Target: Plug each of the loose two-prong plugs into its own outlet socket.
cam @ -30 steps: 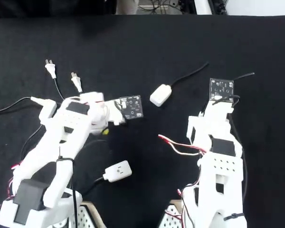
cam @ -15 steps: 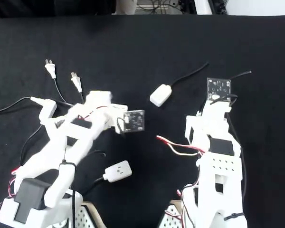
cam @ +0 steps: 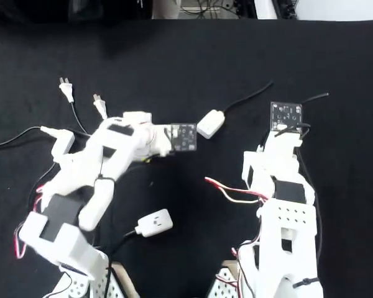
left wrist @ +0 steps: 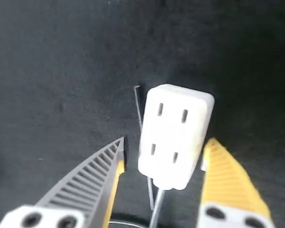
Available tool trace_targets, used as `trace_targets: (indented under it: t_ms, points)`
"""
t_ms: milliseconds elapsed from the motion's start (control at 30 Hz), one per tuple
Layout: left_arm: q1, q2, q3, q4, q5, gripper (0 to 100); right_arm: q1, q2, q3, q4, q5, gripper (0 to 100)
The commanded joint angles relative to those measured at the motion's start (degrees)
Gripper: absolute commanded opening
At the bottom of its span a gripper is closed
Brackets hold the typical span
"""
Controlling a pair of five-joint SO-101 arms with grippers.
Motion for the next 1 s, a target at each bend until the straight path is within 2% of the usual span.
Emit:
trace_targets:
  t_ms: [0,133,333,500,633,733,833,967]
  points:
    - [0.31,1.32,-6.29,7.12,2.29,21,-0.88,0.31,-0.22,-1.14,0.62,1.2]
    - [0.22,0.62,-6.02,12.31,4.92,21,-0.88,0.31,-0.22,-1.14,0.62,1.2]
    - [0.40,-1.76,-4.79,13.27,19.78,21,-0.88,0.31,-0.13,-1.14,0.62,1.2]
    - [2.68,-4.04,-7.69,25.05,28.92,21,-0.88,0.31,-0.13,-1.14,0.62,1.2]
    - [4.88,-4.75,-9.98,31.30,40.53,21,-0.88,0.31,-0.13,-1.14,0.62,1.2]
    - [6.37,-4.84,-10.51,31.03,47.47,21,-0.88,0.31,-0.13,-1.14,0.62,1.2]
    - [7.96,-4.40,-10.77,27.08,52.92,21,-0.88,0.31,-0.13,-1.14,0.62,1.2]
    - [9.45,-4.31,-10.33,23.03,56.53,21,-0.88,0.31,-0.13,-1.05,0.62,1.2]
